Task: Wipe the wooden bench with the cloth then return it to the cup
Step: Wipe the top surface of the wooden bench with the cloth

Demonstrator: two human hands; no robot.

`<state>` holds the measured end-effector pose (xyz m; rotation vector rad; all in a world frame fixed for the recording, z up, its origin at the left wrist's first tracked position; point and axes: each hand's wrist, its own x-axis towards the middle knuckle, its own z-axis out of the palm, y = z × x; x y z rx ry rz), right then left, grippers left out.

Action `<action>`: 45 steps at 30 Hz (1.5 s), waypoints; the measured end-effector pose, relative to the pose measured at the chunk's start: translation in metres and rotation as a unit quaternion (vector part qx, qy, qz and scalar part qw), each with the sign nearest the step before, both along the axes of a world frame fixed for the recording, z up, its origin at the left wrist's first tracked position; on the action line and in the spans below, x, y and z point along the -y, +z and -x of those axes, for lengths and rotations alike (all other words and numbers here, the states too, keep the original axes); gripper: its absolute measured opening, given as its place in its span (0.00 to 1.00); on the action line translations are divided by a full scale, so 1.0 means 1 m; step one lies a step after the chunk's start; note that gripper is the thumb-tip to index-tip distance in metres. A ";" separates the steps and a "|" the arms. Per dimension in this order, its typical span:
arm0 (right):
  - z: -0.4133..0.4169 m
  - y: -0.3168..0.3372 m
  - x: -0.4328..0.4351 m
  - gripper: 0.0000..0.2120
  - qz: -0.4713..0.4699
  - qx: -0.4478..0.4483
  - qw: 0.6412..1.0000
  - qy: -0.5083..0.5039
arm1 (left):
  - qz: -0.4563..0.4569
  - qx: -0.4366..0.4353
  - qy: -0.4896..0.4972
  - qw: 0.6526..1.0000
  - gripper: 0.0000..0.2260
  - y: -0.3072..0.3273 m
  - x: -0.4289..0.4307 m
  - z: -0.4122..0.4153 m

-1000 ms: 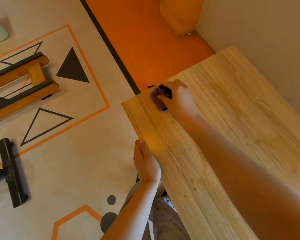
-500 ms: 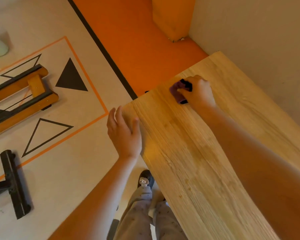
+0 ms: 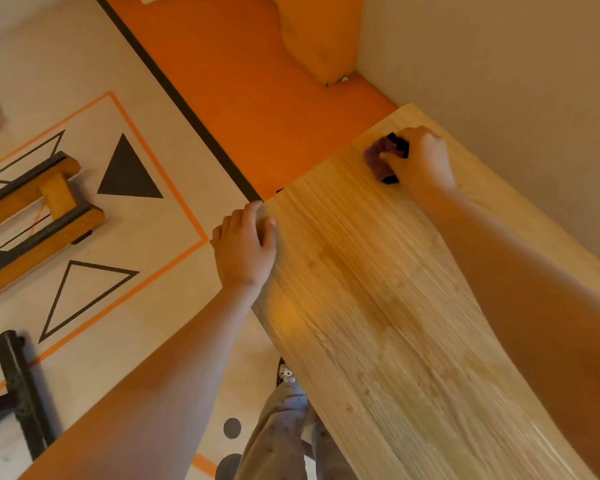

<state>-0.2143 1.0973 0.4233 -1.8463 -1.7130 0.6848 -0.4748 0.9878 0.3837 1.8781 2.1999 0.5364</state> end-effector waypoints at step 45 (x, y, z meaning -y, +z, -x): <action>-0.026 -0.015 0.028 0.06 -0.010 -0.018 0.983 -0.184 | 0.026 0.005 0.007 1.000 0.15 0.005 0.000 -0.002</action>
